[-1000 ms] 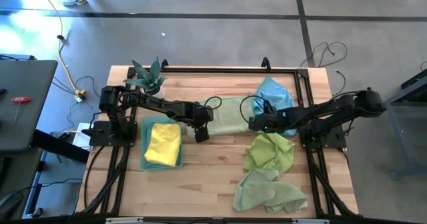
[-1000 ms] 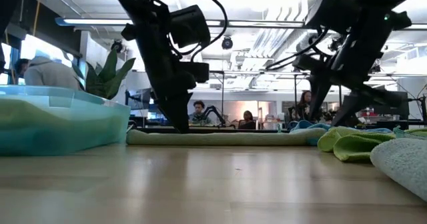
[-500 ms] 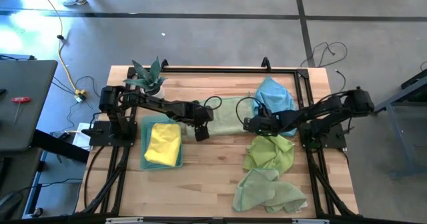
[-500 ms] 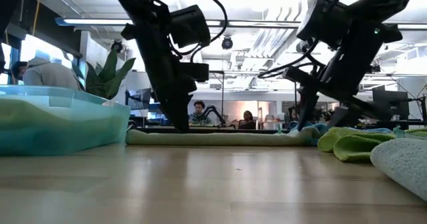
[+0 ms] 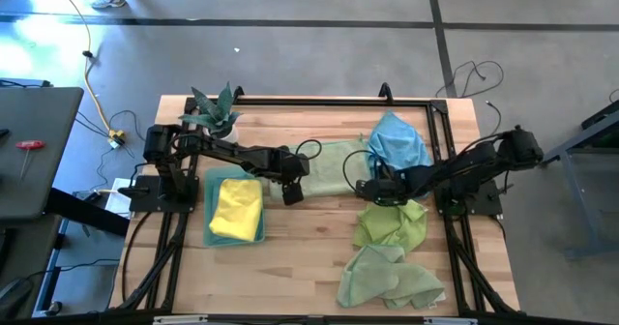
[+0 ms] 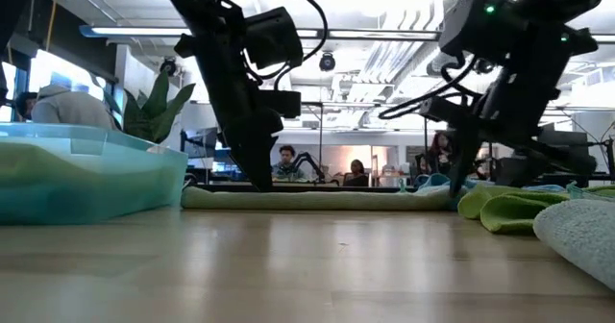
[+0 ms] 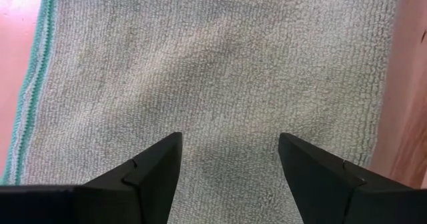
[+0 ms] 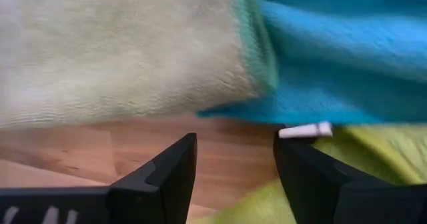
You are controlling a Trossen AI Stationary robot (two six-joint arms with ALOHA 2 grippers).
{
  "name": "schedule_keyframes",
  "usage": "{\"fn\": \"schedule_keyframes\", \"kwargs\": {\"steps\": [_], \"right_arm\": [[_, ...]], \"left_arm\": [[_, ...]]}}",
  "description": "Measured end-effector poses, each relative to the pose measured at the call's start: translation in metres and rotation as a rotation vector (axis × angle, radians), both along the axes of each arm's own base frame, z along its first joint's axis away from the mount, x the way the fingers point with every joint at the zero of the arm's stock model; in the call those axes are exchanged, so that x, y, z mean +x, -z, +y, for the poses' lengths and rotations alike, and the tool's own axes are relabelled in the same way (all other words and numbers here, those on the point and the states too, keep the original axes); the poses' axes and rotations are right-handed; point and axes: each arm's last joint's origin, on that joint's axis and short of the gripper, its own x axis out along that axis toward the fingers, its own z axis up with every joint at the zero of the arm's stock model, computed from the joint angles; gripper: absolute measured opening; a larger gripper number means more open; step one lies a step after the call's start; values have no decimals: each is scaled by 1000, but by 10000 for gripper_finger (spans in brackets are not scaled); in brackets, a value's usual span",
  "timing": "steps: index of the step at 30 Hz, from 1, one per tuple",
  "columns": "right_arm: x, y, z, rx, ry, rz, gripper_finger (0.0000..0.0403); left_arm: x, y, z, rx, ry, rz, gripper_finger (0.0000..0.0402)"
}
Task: Fold microfiber towels
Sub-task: Fold the top green microfiber towel
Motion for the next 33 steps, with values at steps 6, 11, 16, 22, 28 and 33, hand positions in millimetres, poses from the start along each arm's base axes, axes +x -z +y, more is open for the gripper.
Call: {"fn": "schedule_keyframes", "kwargs": {"steps": [6, 11, 16, 22, 28, 33], "right_arm": [[4, -3, 4, -45, 34, -64, 193], [8, -5, 3, -90, 61, -118, 193], [3, -3, 0, -142, 102, -81, 193], [1, -3, -1, -119, 178, -80, 193], [1, -3, 1, -105, 210, -91, 193], [2, 1, 3, -94, 226, -82, 193]], "left_arm": [[0, 0, 0, -14, 6, -3, 240], [0, 0, 0, -16, 7, -4, 240], [0, 0, 0, -16, 7, -4, 240], [0, 0, 0, -16, 7, -3, 240], [0, 0, 0, -16, 7, -4, 241], [0, 0, 0, -15, 7, -5, 241]]}}
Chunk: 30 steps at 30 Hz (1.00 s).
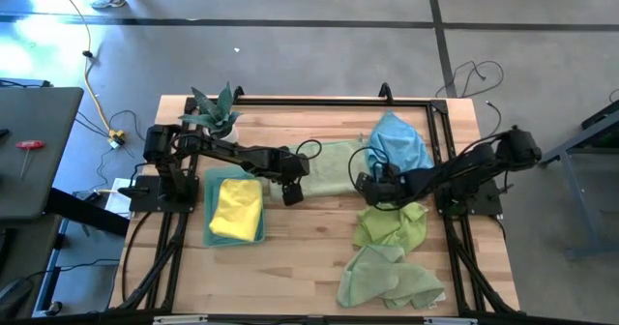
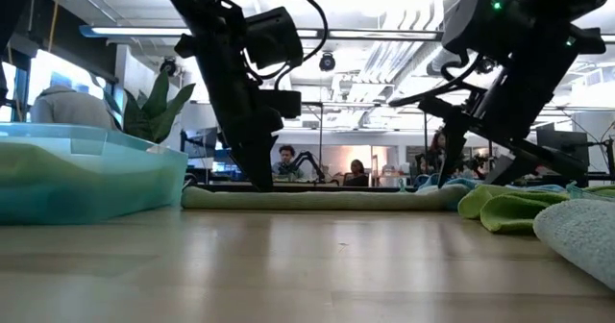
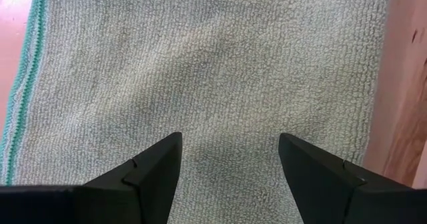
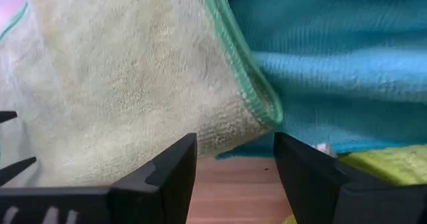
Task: Fold microfiber towels
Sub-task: Fold the top green microfiber towel
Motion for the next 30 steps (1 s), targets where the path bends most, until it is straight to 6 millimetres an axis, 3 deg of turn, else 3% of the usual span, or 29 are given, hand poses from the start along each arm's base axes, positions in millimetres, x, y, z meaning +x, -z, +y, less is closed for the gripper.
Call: {"fn": "schedule_keyframes", "kwargs": {"steps": [14, 30], "right_arm": [[1, -1, -6, -127, 63, -27, 193], [1, 6, 3, -46, 5, 16, 193]], "left_arm": [[2, -1, 0, 6, 0, -26, 241], [3, -1, 1, 6, 0, -29, 241]]}}
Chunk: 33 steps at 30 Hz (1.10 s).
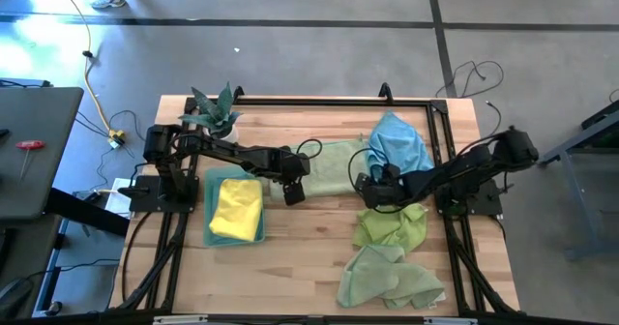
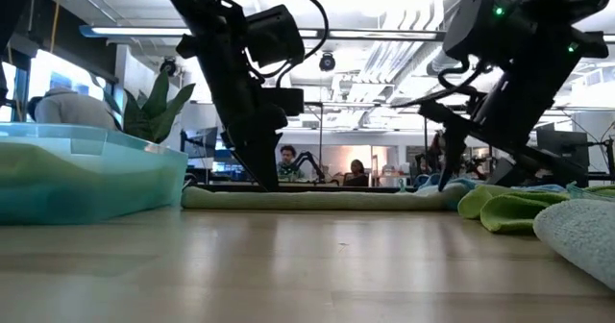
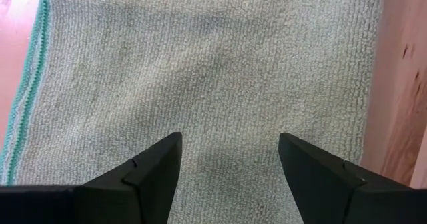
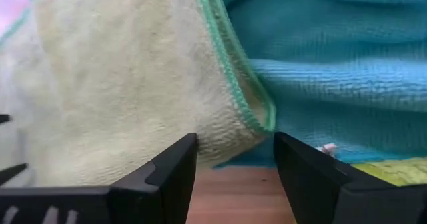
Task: Fold microfiber towels
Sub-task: Fold the top green microfiber towel
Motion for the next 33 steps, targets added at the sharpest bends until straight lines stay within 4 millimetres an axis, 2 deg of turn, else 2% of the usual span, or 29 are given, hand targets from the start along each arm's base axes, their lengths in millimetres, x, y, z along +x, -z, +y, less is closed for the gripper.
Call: {"fn": "schedule_keyframes", "kwargs": {"steps": [11, 18, 21, 28, 33], "right_arm": [[10, 12, -1, -93, 41, -39, 193], [11, 12, -2, -126, 58, -54, 187], [11, 13, -2, -115, 55, -53, 164], [15, 11, 3, -43, 13, -74, 74], [22, 4, 9, -26, -25, -93, 26]], "left_arm": [[1, 0, 0, 3, 1, -10, 241], [1, -1, 0, 10, 16, -11, 241], [1, -1, 0, 10, 16, -10, 241], [1, -1, 0, 10, 17, -11, 241], [1, -1, 0, 13, 24, -9, 241]]}}
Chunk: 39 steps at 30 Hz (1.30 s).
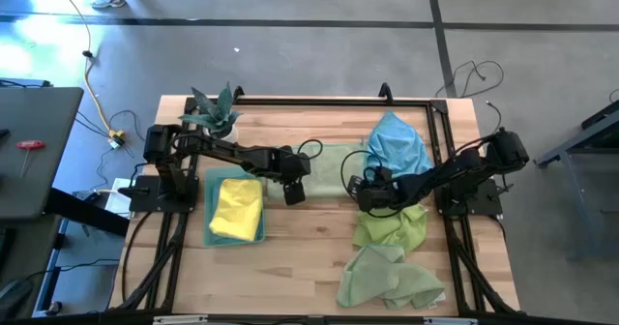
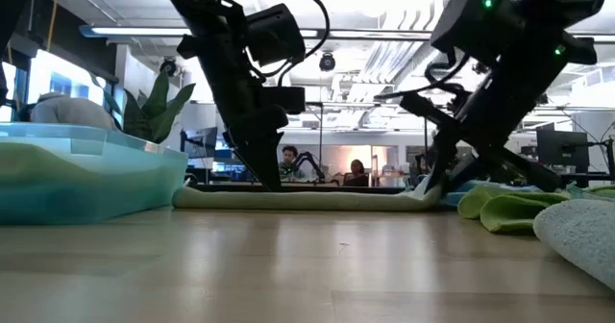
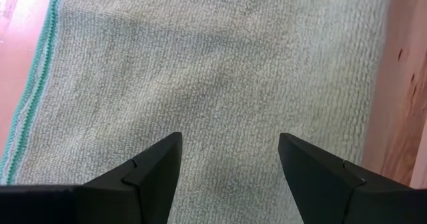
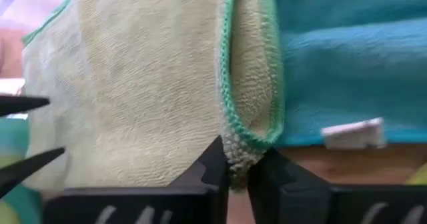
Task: Fold microfiber towels
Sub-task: Fold the top green microfiber towel
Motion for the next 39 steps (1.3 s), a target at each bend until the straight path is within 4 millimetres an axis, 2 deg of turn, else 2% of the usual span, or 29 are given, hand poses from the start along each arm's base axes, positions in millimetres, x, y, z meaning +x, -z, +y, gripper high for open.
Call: {"fn": "schedule_keyframes", "kwargs": {"steps": [3, 8, 15, 22, 27, 30, 34, 39], "right_arm": [[6, -6, 1, -12, -27, -11, 7], [11, -13, -1, -48, -71, 30, 3], [5, -24, -9, -42, -145, 301, 1], [-2, -56, -15, -73, -229, 612, 0], [10, -76, -20, -126, -338, 624, 0], [20, -80, -26, -140, -404, 567, 0], [31, -78, -34, -115, -495, 467, 0], [46, -75, -42, -128, -566, 297, 0]], "left_arm": [[0, 0, 0, 0, 0, 0, 241], [0, 0, 0, -2, -5, -1, 240], [1, 0, -5, -48, 6, -11, 240], [2, 0, -11, -50, 23, -11, 240], [1, -1, -12, -55, 18, 1, 240], [0, -15, -12, -53, 17, -4, 240], [-6, -46, -14, -35, 26, -62, 239], [-24, -91, -18, -30, 6, -200, 232]]}}
